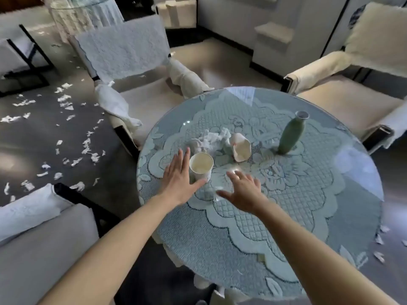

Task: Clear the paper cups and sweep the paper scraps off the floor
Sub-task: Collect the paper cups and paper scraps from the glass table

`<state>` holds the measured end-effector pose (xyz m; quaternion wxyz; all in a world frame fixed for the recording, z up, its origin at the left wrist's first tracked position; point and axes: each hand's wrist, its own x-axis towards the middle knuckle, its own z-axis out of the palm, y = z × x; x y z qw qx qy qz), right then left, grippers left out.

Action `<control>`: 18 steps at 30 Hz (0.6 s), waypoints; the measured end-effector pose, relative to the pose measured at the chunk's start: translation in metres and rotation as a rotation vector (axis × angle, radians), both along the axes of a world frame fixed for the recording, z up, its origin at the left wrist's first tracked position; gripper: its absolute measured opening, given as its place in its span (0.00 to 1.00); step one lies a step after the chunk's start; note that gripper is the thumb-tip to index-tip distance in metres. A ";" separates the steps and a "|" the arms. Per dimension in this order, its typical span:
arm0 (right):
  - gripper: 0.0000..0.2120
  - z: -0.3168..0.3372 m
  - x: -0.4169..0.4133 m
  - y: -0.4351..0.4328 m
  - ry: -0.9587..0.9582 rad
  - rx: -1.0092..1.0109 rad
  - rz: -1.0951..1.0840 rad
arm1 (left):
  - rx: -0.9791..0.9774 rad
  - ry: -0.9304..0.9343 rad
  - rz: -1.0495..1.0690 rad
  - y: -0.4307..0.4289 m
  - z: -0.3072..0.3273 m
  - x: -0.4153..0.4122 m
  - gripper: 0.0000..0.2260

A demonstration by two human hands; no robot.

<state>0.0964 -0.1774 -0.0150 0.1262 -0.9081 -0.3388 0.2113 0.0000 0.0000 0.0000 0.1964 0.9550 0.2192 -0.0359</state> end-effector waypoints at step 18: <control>0.06 -0.015 0.061 0.073 0.111 0.689 -0.476 | -0.182 -0.196 -0.004 0.043 -0.035 0.048 0.46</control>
